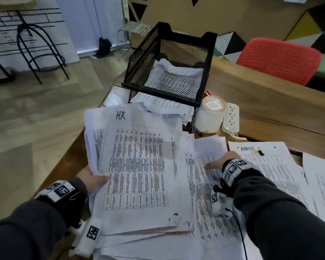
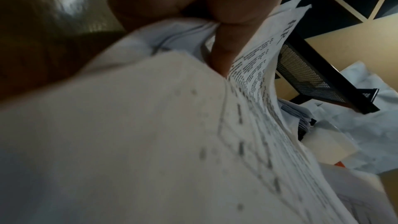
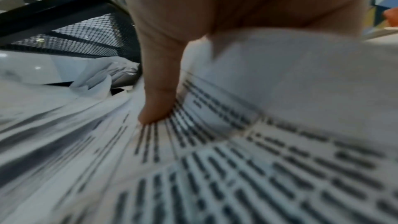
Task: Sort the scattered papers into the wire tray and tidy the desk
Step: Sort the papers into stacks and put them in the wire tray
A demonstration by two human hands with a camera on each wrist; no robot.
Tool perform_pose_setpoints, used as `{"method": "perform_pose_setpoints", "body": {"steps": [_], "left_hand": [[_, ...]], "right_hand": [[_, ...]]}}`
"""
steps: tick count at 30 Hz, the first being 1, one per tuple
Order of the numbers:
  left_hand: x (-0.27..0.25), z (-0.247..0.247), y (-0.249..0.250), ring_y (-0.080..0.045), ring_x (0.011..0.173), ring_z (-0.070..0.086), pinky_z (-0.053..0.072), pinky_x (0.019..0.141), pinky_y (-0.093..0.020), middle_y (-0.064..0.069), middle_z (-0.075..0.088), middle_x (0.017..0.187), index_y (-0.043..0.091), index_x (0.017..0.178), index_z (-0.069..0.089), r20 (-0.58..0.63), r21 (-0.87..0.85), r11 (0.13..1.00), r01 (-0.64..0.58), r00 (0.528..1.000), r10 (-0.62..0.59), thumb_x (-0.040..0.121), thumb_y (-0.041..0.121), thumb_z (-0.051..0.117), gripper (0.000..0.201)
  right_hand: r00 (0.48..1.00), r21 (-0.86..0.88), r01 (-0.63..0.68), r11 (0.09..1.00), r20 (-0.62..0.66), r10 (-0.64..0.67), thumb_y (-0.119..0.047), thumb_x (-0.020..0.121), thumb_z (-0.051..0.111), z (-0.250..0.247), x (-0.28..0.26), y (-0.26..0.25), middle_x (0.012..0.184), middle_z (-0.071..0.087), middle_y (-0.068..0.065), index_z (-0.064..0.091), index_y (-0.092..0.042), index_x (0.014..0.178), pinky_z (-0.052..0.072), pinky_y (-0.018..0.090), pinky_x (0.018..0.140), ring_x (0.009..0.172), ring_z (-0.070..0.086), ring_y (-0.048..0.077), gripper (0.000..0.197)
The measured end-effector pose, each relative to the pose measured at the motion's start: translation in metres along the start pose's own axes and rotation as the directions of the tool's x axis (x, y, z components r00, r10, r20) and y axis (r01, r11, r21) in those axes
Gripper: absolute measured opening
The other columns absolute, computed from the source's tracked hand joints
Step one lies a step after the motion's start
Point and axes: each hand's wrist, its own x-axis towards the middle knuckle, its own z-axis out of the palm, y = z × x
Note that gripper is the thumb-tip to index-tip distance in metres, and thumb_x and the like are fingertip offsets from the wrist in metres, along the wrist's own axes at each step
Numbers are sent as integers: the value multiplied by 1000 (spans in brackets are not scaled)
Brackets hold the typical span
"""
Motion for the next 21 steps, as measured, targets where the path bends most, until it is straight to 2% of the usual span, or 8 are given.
{"method": "perform_pose_setpoints", "body": {"steps": [3,6,8,11,13,15,17,21], "left_hand": [[-2,-1,-1,-27,83,54,46,73,-36,-21,61,111,-5,123,50,62,-90,996,5,998,0,83,-5,59,41],[-4,-1,-1,-30,92,53,44,84,-42,-22,59,114,-6,124,48,84,-146,989,14,996,-2,83,-11,55,42],[1,-1,-3,-31,95,53,43,90,-46,-27,57,122,-7,125,47,89,-154,988,12,996,1,82,-14,56,45],[5,-1,-4,-28,92,51,44,81,-39,-28,55,124,-9,126,47,83,-132,991,-16,996,27,81,-14,57,46],[6,-2,-5,-27,90,51,42,72,-34,-27,57,120,-10,124,48,85,-128,992,-16,996,27,80,-12,59,45],[8,-3,-6,-30,91,55,45,75,-38,-24,60,115,-11,121,51,92,-136,991,-8,996,20,79,-13,60,43],[10,-4,-9,-36,97,58,47,87,-45,-25,60,117,-11,119,52,89,-142,990,-2,996,15,77,-15,61,43],[11,-4,-10,-37,102,57,44,91,-44,-20,60,110,-10,119,52,86,-136,991,-15,996,27,77,-15,61,43]], "right_hand": [[998,55,5,998,59,-9,-31,60,86,-5,-5,10,94,56,10,54,-1,114,49,35,86,87,55,28,69],[991,97,26,995,126,-38,-20,65,83,-7,-14,21,101,61,11,57,-1,113,50,37,90,92,58,28,58],[993,149,53,987,93,-67,-18,71,78,-10,-23,30,107,65,15,61,-1,107,50,37,88,97,60,30,43],[983,419,167,893,-141,-118,-14,80,69,-20,-36,47,94,67,17,62,-5,82,48,23,60,70,60,22,12],[977,601,195,775,-184,-103,-14,82,70,-27,-42,59,81,65,9,62,-6,88,43,15,44,61,54,16,13],[988,574,155,804,-70,-141,-20,75,77,-27,-43,65,77,64,7,64,-4,91,47,19,50,66,59,19,27],[993,436,67,897,60,-104,-16,66,82,-20,-40,68,85,67,12,65,0,96,52,31,71,77,63,26,37],[989,379,132,916,-115,-94,-12,81,68,-19,-44,65,84,59,13,61,-1,96,44,29,70,77,55,26,20]]}}
